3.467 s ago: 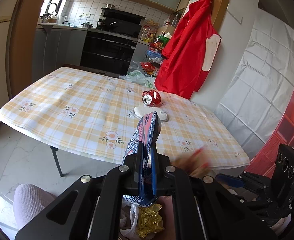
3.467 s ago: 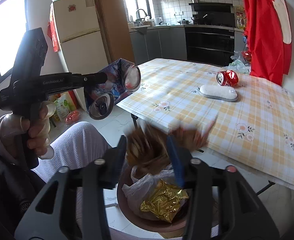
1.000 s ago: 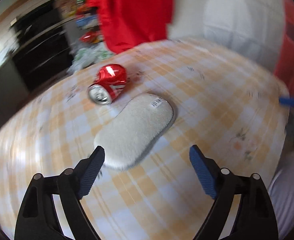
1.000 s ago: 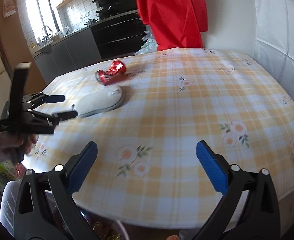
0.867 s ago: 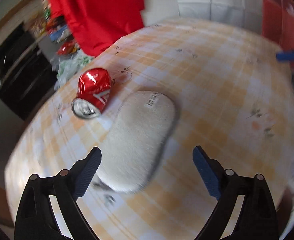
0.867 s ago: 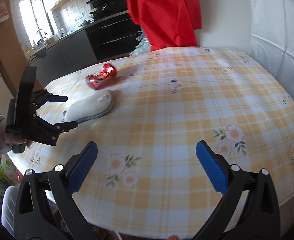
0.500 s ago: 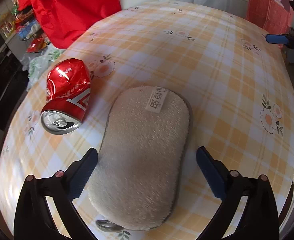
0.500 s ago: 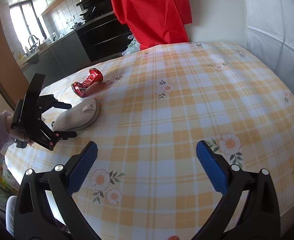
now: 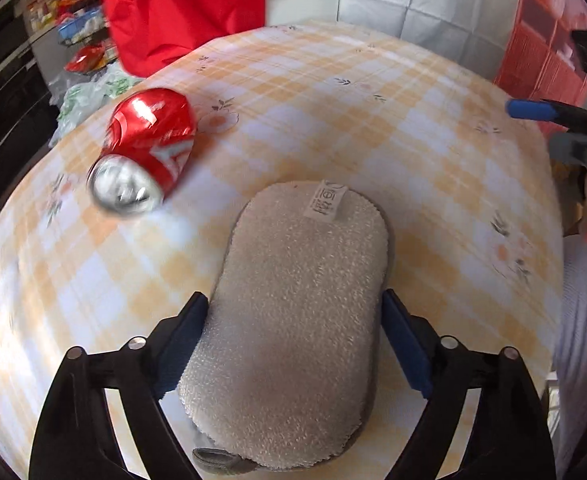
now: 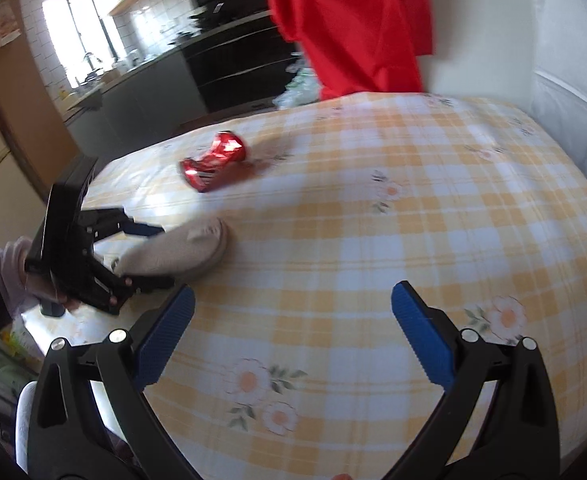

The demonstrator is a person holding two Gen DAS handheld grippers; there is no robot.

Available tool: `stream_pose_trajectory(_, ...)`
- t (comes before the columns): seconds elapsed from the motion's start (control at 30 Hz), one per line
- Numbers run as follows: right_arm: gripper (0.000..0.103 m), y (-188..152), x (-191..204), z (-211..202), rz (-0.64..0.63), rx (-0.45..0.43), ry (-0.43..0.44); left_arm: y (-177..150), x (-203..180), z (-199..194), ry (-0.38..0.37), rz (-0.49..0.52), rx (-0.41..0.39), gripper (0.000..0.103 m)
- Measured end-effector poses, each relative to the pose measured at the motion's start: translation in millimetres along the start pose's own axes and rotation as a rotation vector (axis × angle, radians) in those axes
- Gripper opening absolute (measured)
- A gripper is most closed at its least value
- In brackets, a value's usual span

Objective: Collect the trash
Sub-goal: 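Reach the left gripper to the white sponge and grasp it, then grasp the crushed red can with the right gripper while the left holds the sponge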

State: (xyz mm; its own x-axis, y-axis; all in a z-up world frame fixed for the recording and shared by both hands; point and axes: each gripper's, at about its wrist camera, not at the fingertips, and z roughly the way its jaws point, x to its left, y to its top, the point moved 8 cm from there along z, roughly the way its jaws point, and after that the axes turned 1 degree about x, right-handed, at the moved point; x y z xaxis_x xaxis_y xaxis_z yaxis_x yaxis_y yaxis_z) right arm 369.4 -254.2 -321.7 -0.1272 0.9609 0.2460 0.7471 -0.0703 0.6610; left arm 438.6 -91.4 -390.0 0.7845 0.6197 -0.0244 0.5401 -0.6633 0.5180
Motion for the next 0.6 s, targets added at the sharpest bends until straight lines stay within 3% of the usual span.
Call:
stream_pose_trajectory(0.13,0.097,16,18,13,-0.045,0.016,0.028,-33,15,-27,0.029,-0.188,-0.046,0.082)
stream_pose_trajectory(0.27,0.097,44,40,36,-0.075,0.014,0.078,-63,27,-68,0.014,-0.380,-0.184,0.082)
stream_pose_trajectory(0.37,0.097,72,50,60,-0.102,0.009,0.081,-84,37,-94,0.061,-0.509,-0.266,0.082)
stream_pose_trajectory(0.47,0.097,106,53,96,-0.033,0.020,0.113,-96,42,-109,0.056,-0.600,-0.318,0.082)
stream_pose_trajectory(0.6,0.097,132,50,140,0.089,0.047,0.126,-108,53,-128,0.116,-0.689,-0.407,0.082)
